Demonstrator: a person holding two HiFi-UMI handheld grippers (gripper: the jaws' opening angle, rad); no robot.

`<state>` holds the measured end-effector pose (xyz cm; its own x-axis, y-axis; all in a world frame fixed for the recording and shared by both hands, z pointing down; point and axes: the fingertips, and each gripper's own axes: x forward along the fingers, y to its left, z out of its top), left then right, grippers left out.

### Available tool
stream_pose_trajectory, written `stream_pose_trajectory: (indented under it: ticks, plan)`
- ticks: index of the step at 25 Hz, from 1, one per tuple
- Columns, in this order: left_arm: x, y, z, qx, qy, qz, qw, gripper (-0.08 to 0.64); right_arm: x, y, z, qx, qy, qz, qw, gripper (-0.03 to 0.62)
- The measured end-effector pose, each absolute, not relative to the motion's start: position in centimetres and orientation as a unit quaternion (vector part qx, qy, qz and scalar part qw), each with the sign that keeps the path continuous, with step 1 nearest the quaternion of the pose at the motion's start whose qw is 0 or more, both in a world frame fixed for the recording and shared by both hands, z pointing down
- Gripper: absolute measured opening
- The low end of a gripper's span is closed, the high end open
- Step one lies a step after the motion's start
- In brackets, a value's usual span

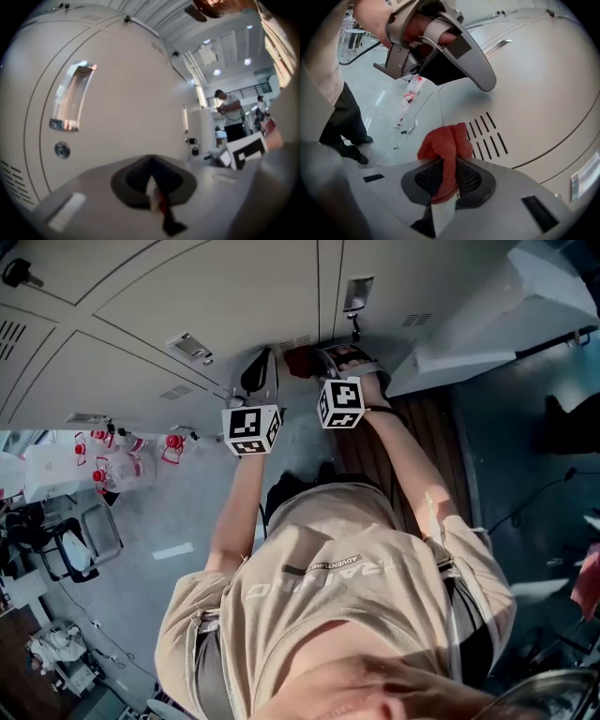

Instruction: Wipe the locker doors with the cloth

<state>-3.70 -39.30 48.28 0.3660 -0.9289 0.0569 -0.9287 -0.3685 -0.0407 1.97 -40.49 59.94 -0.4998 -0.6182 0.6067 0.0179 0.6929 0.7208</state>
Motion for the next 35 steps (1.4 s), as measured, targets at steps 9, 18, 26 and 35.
stream_pose_trajectory:
  ticks: [9,18,26,35]
  plan:
    - [-5.1,-37.6,52.2,-0.809,0.583,-0.053,-0.051,0.004,2.4,-38.6,64.2,0.171,-0.817,-0.286,0.470,0.054]
    - [-9.0,-32.5,52.2,-0.790,0.606,-0.063,-0.066,0.005,1.0,-32.6,61.7,0.215,-0.900,-0.141,0.353,0.054]
    - [-12.5,-26.1,47.1,-0.786,0.617,-0.025,-0.039,0.003,0.9,-27.5,51.9,0.277,-0.954,0.040,0.105,0.054]
    - [-13.8,-19.7,42.3,-0.819,0.574,-0.002,-0.015,0.003,0.4,-20.9,44.9,0.334,-0.940,0.057,0.027,0.054]
